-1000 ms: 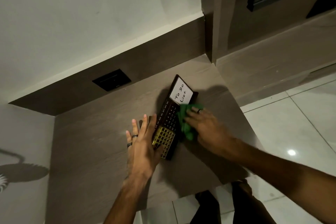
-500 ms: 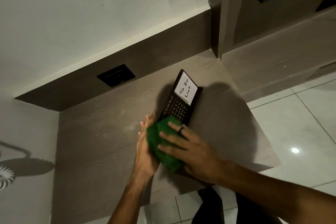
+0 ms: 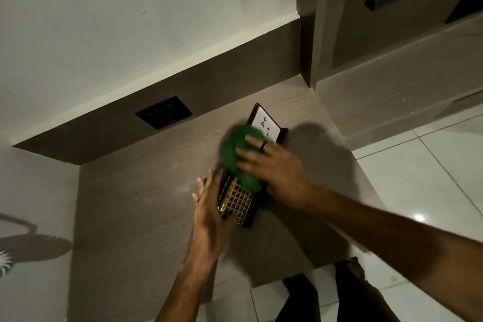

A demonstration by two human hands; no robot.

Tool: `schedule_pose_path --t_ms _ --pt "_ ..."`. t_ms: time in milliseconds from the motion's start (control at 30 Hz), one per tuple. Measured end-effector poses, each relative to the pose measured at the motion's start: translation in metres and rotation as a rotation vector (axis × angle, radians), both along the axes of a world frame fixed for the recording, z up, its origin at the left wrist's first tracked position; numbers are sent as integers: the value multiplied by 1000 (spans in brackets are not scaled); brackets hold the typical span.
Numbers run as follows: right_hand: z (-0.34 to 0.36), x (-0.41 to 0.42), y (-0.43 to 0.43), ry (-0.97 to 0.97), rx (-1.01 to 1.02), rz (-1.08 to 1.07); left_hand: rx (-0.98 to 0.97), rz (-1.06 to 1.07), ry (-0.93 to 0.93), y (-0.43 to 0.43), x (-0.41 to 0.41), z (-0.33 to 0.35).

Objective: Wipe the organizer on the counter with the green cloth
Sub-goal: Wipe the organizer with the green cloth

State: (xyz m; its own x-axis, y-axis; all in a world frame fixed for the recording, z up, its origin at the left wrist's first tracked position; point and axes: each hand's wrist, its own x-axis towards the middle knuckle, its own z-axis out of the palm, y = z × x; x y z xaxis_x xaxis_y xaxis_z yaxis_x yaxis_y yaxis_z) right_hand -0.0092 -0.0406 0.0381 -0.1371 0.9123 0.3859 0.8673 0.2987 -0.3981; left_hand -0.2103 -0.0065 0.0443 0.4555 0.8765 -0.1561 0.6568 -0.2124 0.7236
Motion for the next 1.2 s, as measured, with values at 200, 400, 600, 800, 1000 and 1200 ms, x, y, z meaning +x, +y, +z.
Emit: schedule_pose_path --t_ms 200,400,600,800,1000,1200 --pt "1 50 42 254 -96 -415 47 -46 89 -2 -5 3" --pt "-28 29 15 220 -312 -598 50 -19 116 -6 0 11" --pt "-37 -47 -61 1 -331 -180 51 -7 114 -4 1 10" --pt "-28 23 -16 -64 -355 -403 41 10 39 -9 6 14" --pt "-21 55 24 -248 -440 -554 41 -16 109 -7 3 16" --pt "-29 -37 -42 -254 -379 -236 53 -16 119 -9 1 9"
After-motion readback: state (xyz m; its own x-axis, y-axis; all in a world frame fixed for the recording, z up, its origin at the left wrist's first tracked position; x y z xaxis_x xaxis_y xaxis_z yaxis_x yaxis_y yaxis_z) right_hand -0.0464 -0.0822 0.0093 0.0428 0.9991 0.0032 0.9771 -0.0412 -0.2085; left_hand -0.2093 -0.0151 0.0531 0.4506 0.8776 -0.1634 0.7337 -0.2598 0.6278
